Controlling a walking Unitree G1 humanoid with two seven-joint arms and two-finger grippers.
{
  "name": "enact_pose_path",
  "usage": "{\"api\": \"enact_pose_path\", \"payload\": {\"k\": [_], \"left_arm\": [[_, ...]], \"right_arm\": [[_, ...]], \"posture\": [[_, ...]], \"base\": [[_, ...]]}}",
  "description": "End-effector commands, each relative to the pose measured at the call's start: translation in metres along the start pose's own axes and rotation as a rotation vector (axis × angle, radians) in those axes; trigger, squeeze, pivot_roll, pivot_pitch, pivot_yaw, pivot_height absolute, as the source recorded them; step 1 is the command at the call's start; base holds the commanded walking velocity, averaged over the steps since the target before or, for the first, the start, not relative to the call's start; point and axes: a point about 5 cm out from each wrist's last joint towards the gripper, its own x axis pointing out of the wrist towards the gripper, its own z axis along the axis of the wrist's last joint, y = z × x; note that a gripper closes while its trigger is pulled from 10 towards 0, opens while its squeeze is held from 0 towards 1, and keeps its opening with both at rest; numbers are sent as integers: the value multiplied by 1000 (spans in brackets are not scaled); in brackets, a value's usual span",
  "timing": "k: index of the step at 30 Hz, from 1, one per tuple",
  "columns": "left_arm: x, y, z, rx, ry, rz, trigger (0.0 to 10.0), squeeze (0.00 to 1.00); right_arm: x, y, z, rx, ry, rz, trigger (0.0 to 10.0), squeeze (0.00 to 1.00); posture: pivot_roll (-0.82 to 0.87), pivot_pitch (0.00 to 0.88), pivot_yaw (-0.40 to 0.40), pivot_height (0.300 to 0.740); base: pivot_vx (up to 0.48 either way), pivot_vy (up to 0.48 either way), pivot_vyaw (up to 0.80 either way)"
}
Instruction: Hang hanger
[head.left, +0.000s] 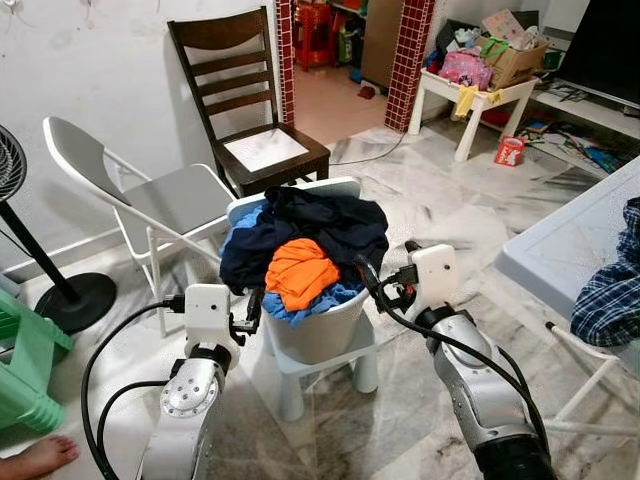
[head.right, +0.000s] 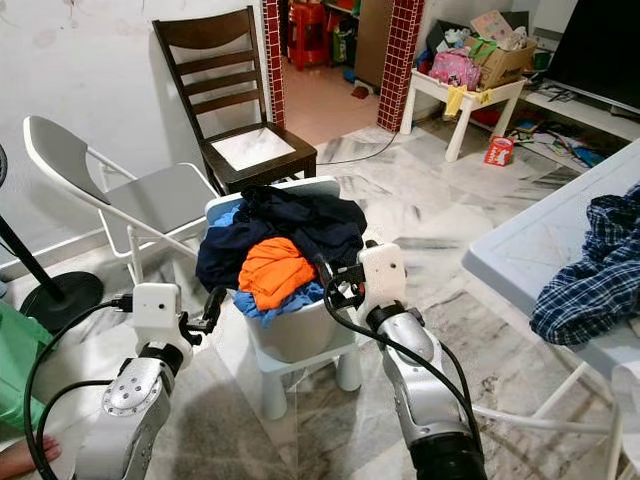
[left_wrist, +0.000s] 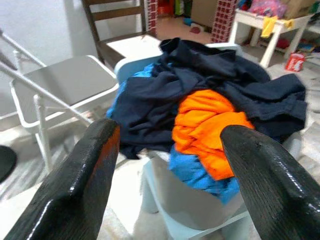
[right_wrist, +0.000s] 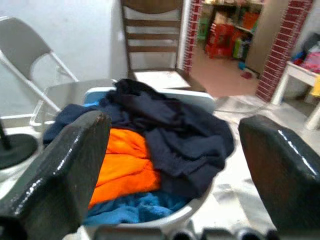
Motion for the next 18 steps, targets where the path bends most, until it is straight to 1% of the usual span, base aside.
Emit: {"api": "enact_pose_path", "payload": {"k": [1,4,12,18], "left_arm": [[-2,8,2,6,-11,24,10000,0],[-6,13,-1,12,-6,46,10000,0],[-9,15,-2,16,3,45,10000,0],[-7,12,-1,13,0,33,10000,0]], "right_arm": [[-1,-5,-2,-11,11,-35,10000,0],[-5,-13,-8,-6,37,-97,10000,0],[-7,-9,-14,-4,57,-91,10000,0],[-6,-8,-13,-3,52,-98,10000,0]], "posture": [[-1,0,-19,740],[2,0,-19,740],[8,0,-13,740],[6,0,-10,740]], "base": [[292,244,0],[299,249,0],[308,252,0],[301,254,0]]}}
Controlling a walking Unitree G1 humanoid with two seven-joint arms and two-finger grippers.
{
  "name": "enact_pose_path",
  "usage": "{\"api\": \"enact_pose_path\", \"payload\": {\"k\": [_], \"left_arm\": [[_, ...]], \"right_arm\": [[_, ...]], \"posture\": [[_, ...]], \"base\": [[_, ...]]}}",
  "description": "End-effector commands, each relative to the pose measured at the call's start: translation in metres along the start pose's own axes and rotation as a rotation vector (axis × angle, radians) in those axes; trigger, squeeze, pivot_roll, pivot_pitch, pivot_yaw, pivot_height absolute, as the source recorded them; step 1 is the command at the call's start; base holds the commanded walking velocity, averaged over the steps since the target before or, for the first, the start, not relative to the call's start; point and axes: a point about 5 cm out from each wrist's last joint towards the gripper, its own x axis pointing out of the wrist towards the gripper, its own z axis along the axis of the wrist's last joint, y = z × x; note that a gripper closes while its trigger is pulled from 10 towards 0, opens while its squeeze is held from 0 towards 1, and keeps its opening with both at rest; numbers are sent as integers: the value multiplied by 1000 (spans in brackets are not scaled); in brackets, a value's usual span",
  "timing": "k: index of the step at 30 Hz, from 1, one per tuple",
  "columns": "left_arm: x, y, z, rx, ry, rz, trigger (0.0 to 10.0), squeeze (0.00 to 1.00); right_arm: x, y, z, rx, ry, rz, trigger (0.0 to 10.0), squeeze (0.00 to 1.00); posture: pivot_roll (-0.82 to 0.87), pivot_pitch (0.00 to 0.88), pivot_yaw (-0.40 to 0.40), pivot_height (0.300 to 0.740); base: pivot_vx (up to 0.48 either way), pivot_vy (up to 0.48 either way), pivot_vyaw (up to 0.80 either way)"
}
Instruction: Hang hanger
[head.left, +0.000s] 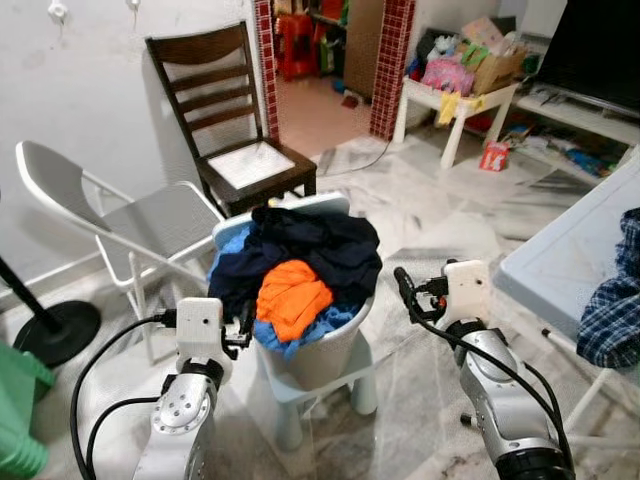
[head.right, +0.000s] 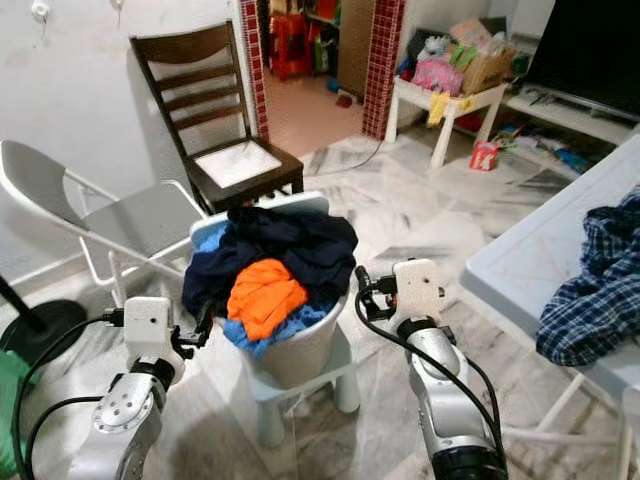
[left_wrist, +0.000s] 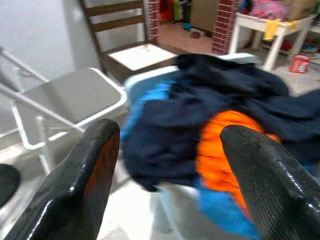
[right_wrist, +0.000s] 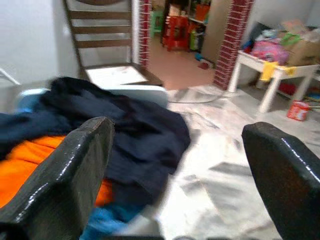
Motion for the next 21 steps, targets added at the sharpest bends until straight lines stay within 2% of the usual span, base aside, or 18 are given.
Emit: {"api": "enact_pose_path", "payload": {"k": [1,12,16,21], "left_arm": [[0,5,1,2,0,13,10000,0],[1,-2,-8,-14,18,-5,10000,0],[2,-4,-19,-33,46,-18,10000,0],[7,-7,-20,-44,41,-33,10000,0]], "right_arm": [[4,6,7,-7,-23,15,10000,0],[-1,2,8,-20,-26,2,10000,0],[-6,-3,11,-37,-35,-31,10000,0],[-9,-4,11,-42,-23,-22,10000,0]], "posture": [[5,0,-10,740],[-12,21,-23,740],[-30,39,-35,740],[-44,49,-54,740]], "base": [[0,0,0],[44,0,0],[0,0,0],[0,0,-586]]}}
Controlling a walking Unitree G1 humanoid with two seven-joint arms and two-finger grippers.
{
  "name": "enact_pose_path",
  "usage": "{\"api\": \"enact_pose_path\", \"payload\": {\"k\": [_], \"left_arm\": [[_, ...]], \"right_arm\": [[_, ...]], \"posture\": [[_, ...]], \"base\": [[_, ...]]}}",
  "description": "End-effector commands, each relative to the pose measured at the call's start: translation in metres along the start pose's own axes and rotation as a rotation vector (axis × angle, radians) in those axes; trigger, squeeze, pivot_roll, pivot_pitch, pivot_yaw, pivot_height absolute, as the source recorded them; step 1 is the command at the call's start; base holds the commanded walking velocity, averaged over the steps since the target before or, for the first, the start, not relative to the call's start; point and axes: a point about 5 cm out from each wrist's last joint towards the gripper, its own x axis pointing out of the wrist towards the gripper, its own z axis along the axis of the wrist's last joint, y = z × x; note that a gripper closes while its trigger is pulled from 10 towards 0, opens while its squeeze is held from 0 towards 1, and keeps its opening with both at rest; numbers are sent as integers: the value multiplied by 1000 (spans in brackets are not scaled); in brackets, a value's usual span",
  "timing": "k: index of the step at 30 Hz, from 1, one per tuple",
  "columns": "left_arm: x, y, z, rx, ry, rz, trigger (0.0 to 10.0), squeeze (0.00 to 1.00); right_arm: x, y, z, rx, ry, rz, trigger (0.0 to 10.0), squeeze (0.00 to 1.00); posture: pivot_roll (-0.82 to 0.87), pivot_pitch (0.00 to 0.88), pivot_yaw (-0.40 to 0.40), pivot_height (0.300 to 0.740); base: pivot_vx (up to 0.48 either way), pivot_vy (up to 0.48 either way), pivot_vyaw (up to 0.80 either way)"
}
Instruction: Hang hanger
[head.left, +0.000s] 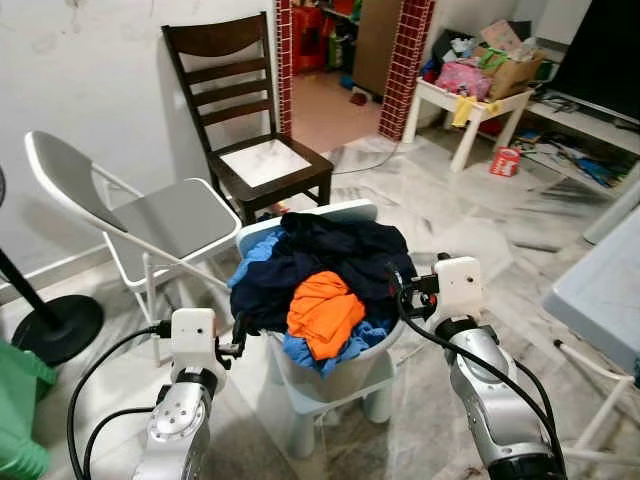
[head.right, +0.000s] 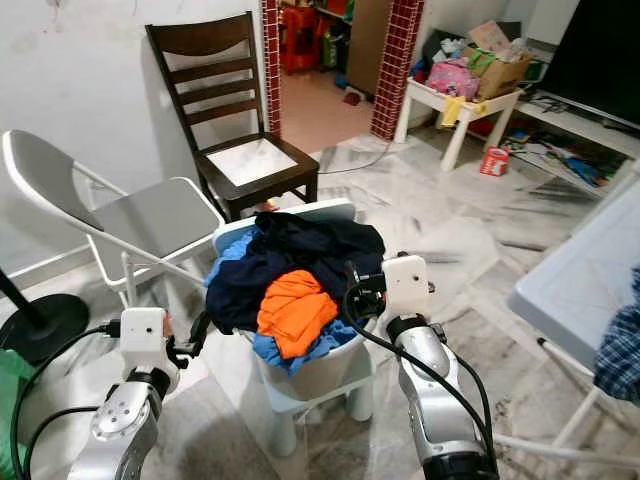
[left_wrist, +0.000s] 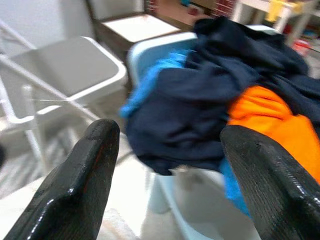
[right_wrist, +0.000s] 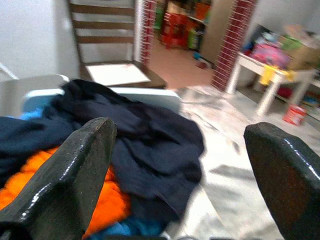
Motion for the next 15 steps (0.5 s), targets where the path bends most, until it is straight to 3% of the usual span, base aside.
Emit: {"api": "enact_pose_path", "payload": {"k": [1,3,15], "left_arm": [[6,-6,7,-2,-24,-30,10000,0],[8,-7,7,-2,-26,-32,10000,0],[31,-1,8,5,-5,-34,10000,0]], "right_arm": [[-3,-6,2,-11,3,-13,10000,0],[-3,-6,2,-14,2,-11,10000,0],[-4,-3,9,-6,-14,22,10000,0]], "posture": [[-45,50,-56,740],[-48,50,-62,740],[-75,74,-71,740]], "base": [[0,0,-800],[0,0,-800],[0,0,0]]}}
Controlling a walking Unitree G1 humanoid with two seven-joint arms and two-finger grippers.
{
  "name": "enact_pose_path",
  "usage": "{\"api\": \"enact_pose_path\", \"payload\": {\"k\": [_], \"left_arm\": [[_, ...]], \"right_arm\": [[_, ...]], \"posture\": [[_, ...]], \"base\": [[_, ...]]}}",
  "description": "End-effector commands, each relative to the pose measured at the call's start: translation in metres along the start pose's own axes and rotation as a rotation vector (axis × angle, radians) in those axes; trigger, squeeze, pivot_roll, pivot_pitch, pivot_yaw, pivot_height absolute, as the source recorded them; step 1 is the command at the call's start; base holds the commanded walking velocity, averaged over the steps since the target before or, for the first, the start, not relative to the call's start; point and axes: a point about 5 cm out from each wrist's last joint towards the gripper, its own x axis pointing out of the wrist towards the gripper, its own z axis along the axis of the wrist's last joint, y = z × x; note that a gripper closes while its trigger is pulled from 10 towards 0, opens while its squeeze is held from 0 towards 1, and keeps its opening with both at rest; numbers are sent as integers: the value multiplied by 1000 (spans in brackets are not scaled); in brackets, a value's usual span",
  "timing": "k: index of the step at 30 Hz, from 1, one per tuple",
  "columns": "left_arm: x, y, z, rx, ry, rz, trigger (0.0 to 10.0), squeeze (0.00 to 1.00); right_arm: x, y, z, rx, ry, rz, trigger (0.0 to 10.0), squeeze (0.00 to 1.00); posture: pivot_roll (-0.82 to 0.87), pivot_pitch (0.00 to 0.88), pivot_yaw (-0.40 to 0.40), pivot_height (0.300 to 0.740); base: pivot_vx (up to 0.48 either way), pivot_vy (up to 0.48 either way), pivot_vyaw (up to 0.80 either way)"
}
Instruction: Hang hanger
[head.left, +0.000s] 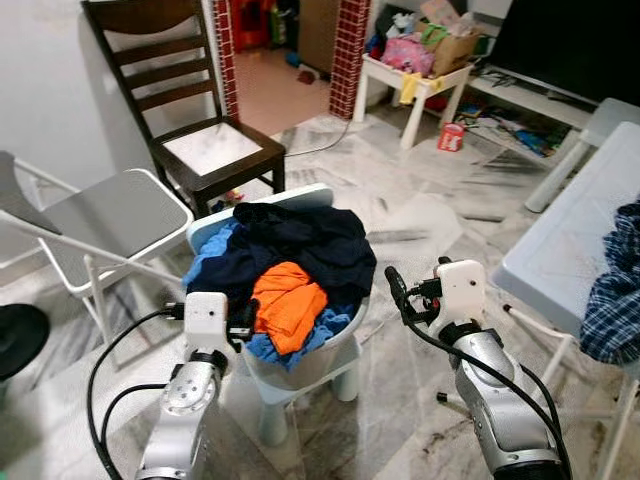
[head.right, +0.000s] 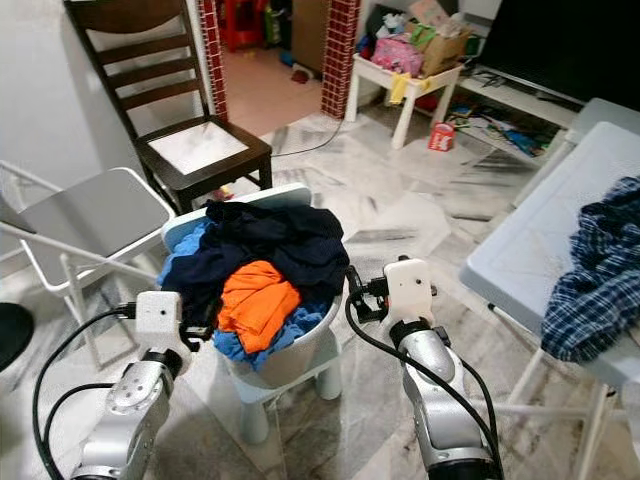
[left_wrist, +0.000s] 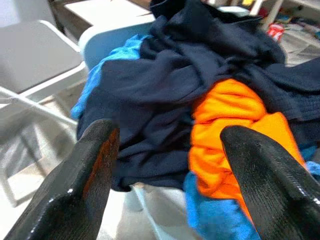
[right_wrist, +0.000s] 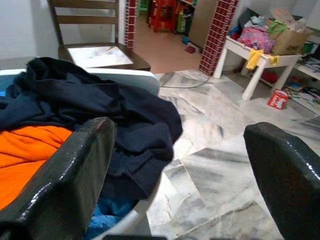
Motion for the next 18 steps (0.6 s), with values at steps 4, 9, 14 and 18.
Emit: {"api": "enact_pose_path", "payload": {"k": [4,9,14,18], "left_arm": [[13,-6,1,-16,12,-54,10000,0],[29,-11,6,-28,34,-98,10000,0],[37,-16,4,-21,73,-137,10000,0],[43,-21,6,-18,92,-153,10000,0]], "right_arm": [[-3,1,8,1,-11,6,10000,0],[-15,-3,11,-8,-10,-8,10000,0],[-26,-8,11,-23,11,-29,10000,0],[-46,-12,13,-28,31,-14,10000,0]], "posture": [[-95,84,-70,740],[-159,121,-55,740],[-203,146,-47,740],[-279,183,-33,740]], "base": [[0,0,0],[0,0,0],[0,0,0],[0,0,0]]}}
